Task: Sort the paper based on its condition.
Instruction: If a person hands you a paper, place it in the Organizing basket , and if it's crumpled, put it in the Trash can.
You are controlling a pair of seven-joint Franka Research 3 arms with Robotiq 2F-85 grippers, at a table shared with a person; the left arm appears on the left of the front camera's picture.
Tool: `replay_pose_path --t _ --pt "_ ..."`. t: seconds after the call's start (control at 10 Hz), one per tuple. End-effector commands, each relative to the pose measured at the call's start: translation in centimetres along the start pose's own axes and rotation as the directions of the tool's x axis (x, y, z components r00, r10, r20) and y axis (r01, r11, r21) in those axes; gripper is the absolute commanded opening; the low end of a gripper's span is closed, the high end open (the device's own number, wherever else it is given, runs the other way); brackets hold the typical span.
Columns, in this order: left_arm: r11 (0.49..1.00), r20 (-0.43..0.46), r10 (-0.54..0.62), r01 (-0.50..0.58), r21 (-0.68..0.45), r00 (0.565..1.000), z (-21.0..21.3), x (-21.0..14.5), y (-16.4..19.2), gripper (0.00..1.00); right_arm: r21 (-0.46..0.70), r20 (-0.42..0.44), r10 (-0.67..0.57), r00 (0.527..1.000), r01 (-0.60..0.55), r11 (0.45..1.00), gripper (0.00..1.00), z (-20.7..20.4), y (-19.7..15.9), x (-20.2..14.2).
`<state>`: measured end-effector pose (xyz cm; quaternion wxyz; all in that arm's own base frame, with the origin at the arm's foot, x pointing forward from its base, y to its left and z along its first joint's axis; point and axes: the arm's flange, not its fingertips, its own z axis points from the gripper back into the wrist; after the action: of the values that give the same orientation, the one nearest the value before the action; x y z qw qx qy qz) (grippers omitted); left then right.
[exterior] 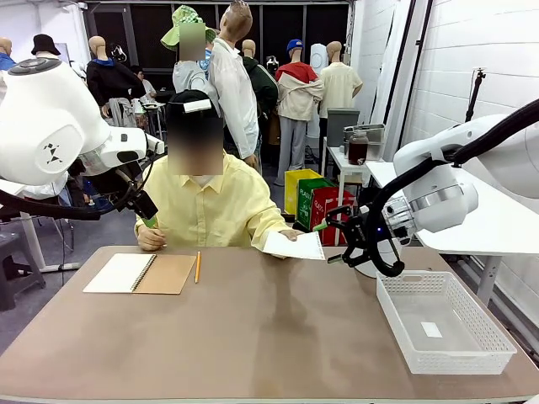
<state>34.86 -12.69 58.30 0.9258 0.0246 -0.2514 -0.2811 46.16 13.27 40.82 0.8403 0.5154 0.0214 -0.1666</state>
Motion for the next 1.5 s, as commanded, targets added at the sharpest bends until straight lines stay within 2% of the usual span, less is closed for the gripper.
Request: replay_pose_path --t 0.0,0.1,0.4,0.5,0.6,0.8,1.0,1.2,1.4 --pt "1.000 0.006 -0.003 0.003 -0.001 1.000 0.0 0.0 0.0 1.00 0.022 -0.028 -0.045 0.999 0.046 0.999 0.64 -0.7 0.3 0.9" --pt "1.000 0.006 -0.003 0.003 -0.001 1.000 0.0 0.0 0.0 1.00 0.015 -0.036 -0.057 0.998 0.057 0.998 0.64 -0.9 0.4 1.0" --pt "1.000 0.006 -0.003 0.003 -0.001 1.000 0.0 0.0 0.0 1.00 0.016 -0.035 -0.069 0.997 0.069 0.997 0.25 -1.1 0.3 1.3" --pt "1.000 0.006 -0.003 0.003 -0.001 1.000 0.0 0.0 0.0 1.00 0.016 -0.030 -0.070 0.997 0.071 0.997 0.05 -1.0 0.4 1.3" --pt "1.000 0.006 -0.003 0.003 -0.001 1.000 0.0 0.0 0.0 1.00 0.016 -0.022 -0.072 0.997 0.072 0.997 0.00 -0.9 0.4 1.3" --pt "1.000 0.006 -0.003 0.003 -0.001 1.000 0.0 0.0 0.0 1.00 0.018 -0.011 -0.075 0.997 0.076 0.997 0.00 -0.9 0.4 1.4" --pt "1.000 0.006 -0.003 0.003 -0.001 1.000 0.0 0.0 0.0 1.00 0.000 0.024 -0.004 1.000 0.004 1.000 0.00 -0.2 1.0 1.5" --pt "1.000 0.006 -0.003 0.003 -0.001 1.000 0.0 0.0 0.0 1.00 -0.047 0.082 0.099 0.992 -0.095 0.994 0.00 2.6 2.3 1.6" --pt "1.000 0.006 -0.003 0.003 -0.001 1.000 0.0 0.0 0.0 1.00 -0.123 0.104 0.185 0.977 -0.172 0.977 0.00 5.9 3.1 1.6"
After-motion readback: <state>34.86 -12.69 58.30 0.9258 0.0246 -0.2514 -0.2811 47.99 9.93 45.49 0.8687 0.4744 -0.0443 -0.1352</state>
